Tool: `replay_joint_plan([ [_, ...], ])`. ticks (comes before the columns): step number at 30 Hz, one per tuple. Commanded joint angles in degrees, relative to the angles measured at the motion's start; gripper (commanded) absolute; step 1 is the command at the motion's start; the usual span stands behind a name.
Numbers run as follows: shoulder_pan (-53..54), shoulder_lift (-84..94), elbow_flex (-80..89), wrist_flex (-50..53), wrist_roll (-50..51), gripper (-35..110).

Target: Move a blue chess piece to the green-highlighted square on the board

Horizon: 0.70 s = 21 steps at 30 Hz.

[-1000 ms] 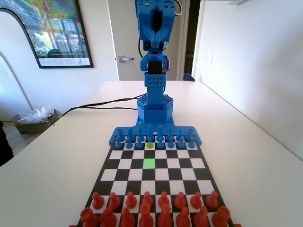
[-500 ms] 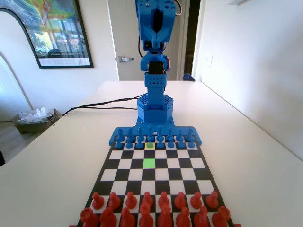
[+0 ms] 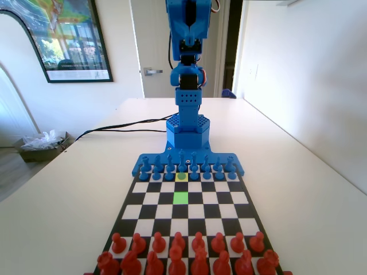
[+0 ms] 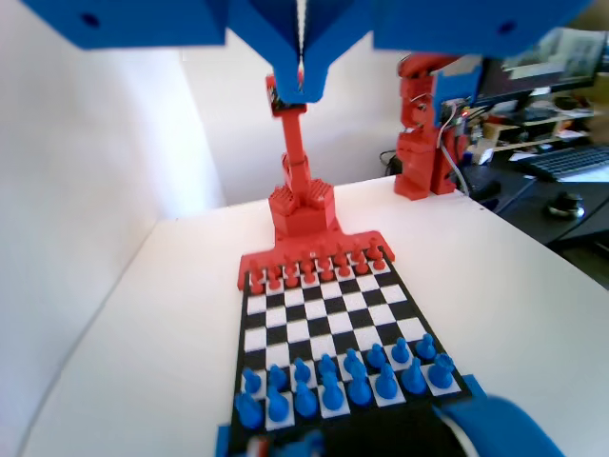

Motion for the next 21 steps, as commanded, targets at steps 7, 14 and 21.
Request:
replay_joint_plan([
  [7,1.76,-11.95,-5.98,-0.70,6.15,1],
  [14,5.45,-27.33,-9.14,-2.29,17.05,1],
  [21,7.38,-32.52,-3.60,-6.33,28.30,1],
])
